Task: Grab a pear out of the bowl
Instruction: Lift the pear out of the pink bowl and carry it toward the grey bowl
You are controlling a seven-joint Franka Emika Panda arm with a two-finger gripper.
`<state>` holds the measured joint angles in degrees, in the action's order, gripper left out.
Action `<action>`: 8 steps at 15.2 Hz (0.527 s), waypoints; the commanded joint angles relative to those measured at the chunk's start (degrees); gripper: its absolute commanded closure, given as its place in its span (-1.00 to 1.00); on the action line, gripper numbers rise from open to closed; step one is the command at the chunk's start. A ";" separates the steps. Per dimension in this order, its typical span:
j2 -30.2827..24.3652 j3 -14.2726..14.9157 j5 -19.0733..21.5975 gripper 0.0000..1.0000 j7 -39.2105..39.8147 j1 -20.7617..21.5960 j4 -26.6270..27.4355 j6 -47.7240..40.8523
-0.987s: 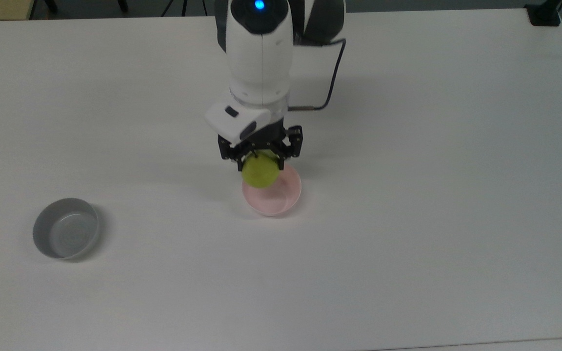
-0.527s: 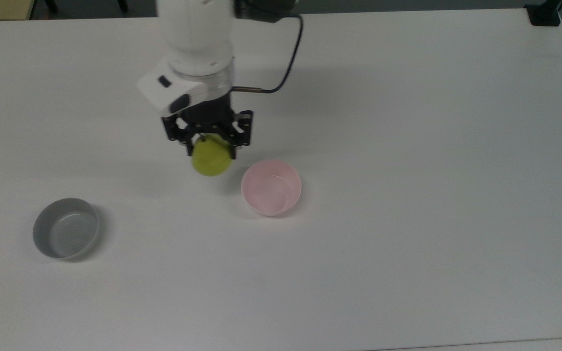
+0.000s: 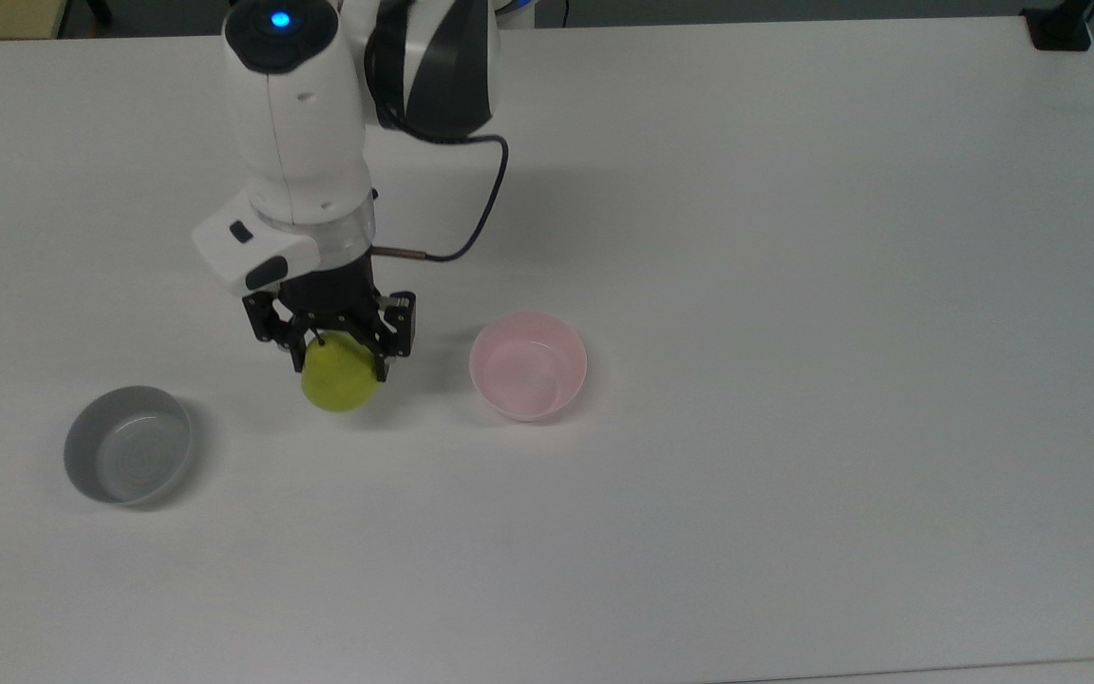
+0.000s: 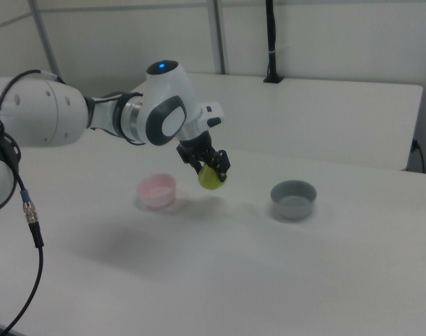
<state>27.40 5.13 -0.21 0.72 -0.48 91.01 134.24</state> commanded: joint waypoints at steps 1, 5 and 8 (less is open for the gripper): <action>2.92 0.14 0.48 -0.17 0.16 0.56 -1.54 3.65; 5.47 0.14 0.30 -0.23 0.16 0.65 -1.54 7.08; 6.35 0.14 0.39 -0.32 0.16 0.57 -1.54 8.32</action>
<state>32.40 4.89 -0.21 0.71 -0.39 90.63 140.92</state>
